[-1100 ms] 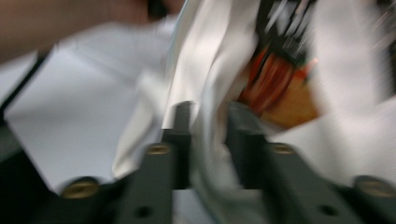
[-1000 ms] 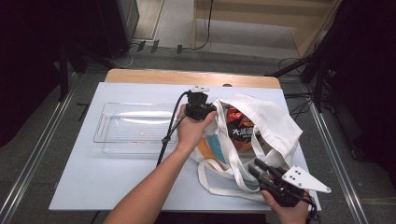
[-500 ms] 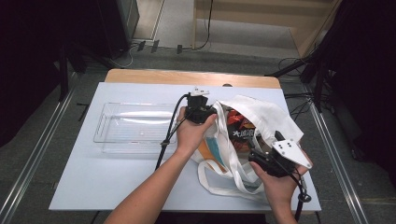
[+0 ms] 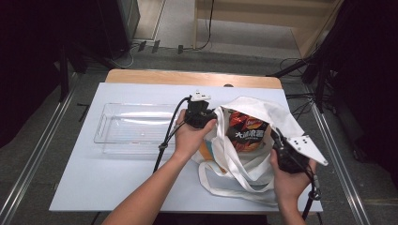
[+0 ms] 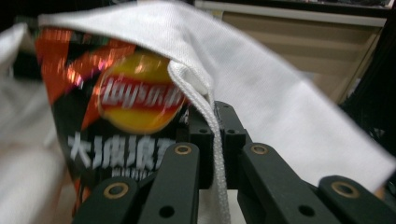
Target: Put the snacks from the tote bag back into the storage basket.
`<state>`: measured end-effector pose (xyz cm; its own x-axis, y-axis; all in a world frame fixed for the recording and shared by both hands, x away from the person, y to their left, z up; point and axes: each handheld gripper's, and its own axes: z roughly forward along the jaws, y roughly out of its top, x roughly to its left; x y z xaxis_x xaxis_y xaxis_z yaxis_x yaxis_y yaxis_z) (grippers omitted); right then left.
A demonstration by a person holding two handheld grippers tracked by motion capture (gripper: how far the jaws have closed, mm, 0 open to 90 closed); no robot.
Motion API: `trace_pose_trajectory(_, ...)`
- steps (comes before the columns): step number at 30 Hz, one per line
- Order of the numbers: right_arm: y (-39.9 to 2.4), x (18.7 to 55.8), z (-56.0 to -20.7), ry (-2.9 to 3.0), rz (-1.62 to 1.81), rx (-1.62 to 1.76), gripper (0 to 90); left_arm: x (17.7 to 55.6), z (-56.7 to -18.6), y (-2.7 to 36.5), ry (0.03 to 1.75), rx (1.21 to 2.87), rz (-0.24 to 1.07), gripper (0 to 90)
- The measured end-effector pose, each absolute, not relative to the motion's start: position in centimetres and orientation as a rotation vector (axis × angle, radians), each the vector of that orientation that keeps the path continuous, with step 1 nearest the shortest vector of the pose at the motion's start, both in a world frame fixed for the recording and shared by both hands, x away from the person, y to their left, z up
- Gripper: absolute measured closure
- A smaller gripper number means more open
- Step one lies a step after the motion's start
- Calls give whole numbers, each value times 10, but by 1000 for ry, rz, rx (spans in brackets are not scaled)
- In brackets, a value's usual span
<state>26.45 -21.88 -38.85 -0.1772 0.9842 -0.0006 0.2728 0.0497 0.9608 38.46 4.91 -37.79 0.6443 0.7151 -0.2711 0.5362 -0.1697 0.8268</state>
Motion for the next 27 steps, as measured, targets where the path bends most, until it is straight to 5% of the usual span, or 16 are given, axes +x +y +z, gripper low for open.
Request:
trace_pose_trajectory(15, -256, 329, -335, 1547, 1181, 1319, 863, 380, -389, 31, 929, 1958, 228, 849)
trace_pose_trajectory(27, -286, 382, -402, 1684, 1231, 1680, 863, 386, -416, 24, 1043, 2057, 251, 840)
